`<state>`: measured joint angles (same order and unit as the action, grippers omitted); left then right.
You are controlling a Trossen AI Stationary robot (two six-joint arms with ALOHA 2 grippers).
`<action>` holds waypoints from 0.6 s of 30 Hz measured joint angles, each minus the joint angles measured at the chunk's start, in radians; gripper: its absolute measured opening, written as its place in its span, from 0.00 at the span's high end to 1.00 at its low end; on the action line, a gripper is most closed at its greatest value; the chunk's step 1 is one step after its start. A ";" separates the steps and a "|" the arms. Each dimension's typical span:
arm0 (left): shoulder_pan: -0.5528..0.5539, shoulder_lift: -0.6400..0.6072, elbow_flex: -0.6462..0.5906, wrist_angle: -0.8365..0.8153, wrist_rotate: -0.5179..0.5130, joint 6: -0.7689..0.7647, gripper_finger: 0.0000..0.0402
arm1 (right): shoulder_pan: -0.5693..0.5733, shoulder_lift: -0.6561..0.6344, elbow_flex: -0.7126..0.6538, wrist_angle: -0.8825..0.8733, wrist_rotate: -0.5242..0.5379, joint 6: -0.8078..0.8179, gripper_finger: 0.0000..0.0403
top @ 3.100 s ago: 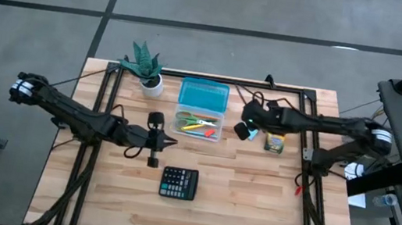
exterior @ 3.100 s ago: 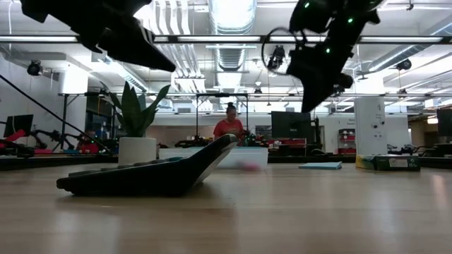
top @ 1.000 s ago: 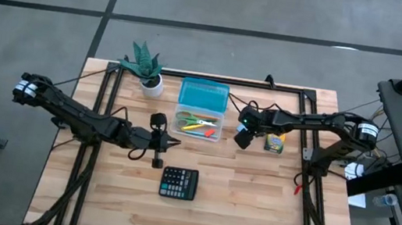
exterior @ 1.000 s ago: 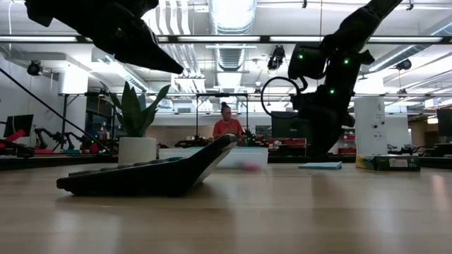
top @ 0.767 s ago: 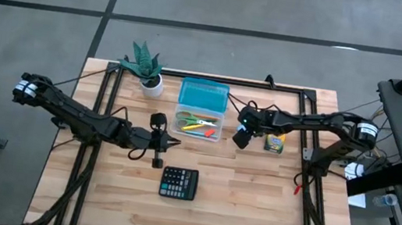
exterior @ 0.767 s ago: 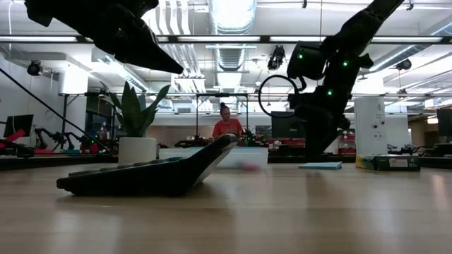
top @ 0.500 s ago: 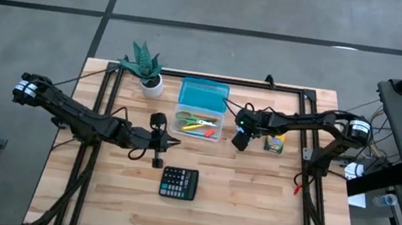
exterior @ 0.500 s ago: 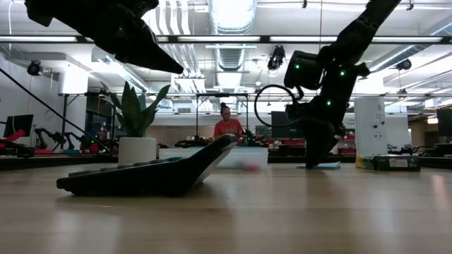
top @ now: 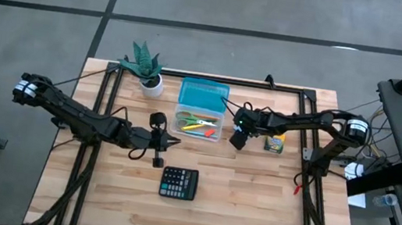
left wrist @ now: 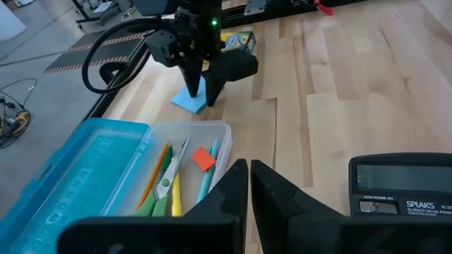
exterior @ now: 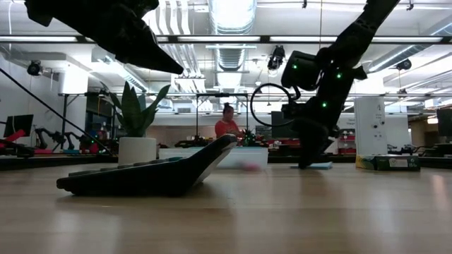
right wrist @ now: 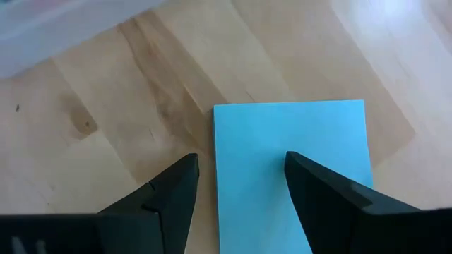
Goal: Pack school essentials
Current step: Put the sticky note into the supply box
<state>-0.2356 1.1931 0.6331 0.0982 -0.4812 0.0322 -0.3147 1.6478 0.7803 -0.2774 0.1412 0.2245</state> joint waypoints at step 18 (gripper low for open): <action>0.000 0.000 0.000 0.000 0.000 0.000 1.00 | 0.001 -0.010 0.001 0.064 -0.009 0.001 0.84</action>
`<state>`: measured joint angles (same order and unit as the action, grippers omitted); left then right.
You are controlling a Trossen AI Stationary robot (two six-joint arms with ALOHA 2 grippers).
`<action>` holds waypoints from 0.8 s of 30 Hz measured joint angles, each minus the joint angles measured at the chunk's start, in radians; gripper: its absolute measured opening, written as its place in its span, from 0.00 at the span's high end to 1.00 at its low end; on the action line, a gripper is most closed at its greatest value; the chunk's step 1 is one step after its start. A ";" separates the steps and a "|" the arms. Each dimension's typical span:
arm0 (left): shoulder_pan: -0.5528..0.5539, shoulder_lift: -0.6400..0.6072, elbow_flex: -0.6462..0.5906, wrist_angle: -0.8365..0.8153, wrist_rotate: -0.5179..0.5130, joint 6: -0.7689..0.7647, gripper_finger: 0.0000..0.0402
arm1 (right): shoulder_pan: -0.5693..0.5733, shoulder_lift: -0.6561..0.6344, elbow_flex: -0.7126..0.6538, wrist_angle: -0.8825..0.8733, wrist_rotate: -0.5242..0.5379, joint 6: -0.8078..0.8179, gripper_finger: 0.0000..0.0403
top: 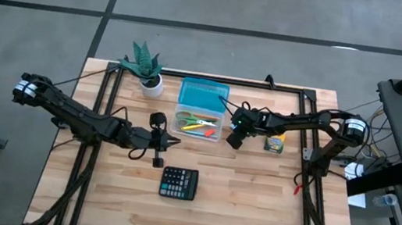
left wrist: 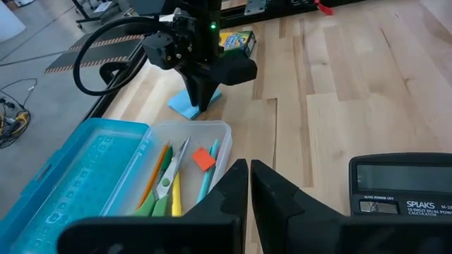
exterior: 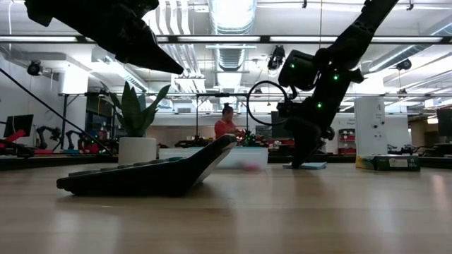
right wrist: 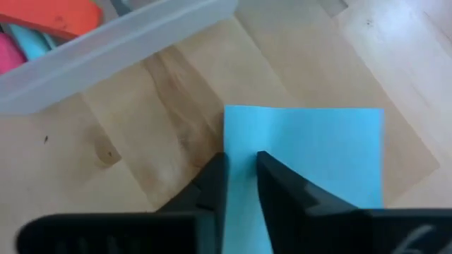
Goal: Pack school essentials
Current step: Put the sticky note into the supply box
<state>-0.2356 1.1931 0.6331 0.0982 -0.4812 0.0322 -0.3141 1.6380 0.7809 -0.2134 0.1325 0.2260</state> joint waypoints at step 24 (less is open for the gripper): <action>0.000 0.000 -0.002 0.000 0.000 -0.001 1.00 | 0.095 -0.399 -0.085 0.022 0.024 -0.053 0.98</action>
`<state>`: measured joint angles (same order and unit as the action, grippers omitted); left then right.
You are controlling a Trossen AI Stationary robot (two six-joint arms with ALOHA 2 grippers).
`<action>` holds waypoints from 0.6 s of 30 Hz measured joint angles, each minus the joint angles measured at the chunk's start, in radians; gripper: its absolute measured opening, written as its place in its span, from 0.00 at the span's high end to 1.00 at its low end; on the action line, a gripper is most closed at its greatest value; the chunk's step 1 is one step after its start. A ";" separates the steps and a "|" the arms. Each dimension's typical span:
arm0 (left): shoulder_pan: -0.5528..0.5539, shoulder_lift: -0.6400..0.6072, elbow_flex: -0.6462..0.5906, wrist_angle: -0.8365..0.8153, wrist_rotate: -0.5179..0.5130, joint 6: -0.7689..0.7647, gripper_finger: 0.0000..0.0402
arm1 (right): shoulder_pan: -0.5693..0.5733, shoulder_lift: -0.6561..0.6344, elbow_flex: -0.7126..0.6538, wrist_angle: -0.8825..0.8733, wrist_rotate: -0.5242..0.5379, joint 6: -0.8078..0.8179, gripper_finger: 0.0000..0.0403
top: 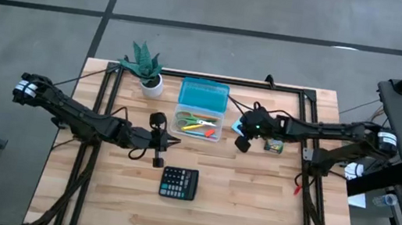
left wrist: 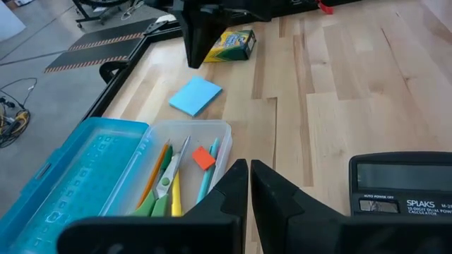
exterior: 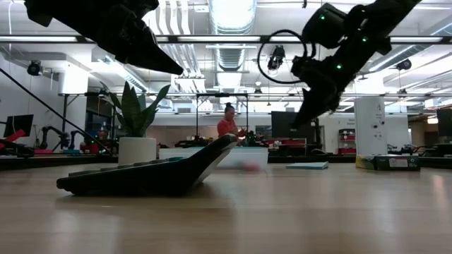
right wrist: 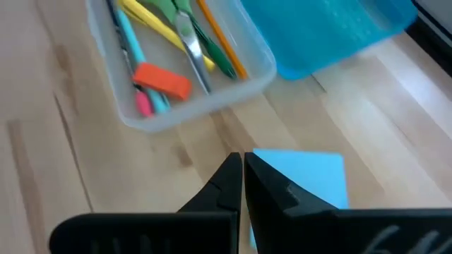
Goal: Pack school essentials
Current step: Put the sticky note into the supply box
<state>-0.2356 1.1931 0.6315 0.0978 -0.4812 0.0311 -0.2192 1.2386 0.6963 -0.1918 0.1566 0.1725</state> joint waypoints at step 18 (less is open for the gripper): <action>0.000 0.000 0.000 0.016 -0.006 -0.025 1.00 | -0.060 0.174 -0.123 0.180 0.043 0.174 0.98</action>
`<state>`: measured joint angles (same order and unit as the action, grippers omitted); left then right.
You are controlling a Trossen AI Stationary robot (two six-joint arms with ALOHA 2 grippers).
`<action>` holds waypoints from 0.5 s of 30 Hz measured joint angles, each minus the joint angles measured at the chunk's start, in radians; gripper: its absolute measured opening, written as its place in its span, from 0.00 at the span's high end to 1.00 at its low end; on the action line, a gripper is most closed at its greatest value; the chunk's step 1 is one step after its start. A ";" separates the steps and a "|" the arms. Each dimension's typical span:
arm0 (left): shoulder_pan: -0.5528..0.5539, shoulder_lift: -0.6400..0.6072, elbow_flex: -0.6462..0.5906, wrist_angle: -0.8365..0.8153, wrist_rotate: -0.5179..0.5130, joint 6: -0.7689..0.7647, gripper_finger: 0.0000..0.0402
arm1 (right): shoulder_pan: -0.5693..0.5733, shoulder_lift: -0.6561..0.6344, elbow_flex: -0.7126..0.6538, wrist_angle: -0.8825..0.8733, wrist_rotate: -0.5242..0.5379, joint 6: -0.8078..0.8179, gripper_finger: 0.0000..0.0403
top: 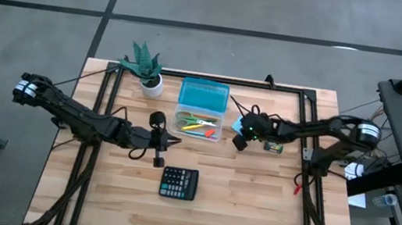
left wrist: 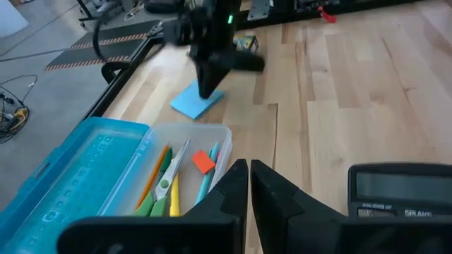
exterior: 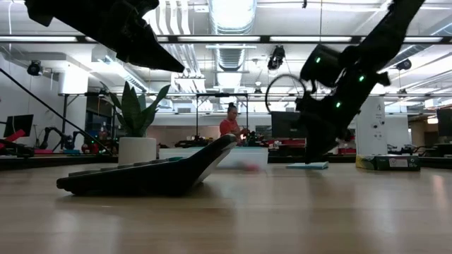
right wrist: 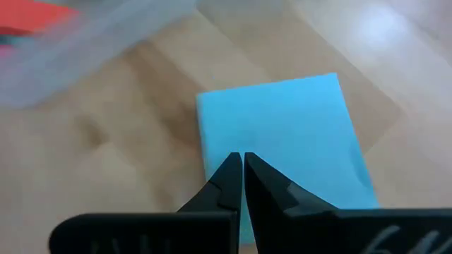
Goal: Pack school essentials
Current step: Put the sticky note into the supply box
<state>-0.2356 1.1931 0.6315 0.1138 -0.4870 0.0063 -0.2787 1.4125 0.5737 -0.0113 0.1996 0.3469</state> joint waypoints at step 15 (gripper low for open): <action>0.000 0.000 0.000 0.035 -0.001 0.001 1.00 | 0.049 0.115 0.140 -0.178 -0.156 0.010 0.98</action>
<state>-0.2356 1.1931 0.6315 0.1486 -0.4881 0.0069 -0.2294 1.5277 0.7137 -0.1891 0.0439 0.3570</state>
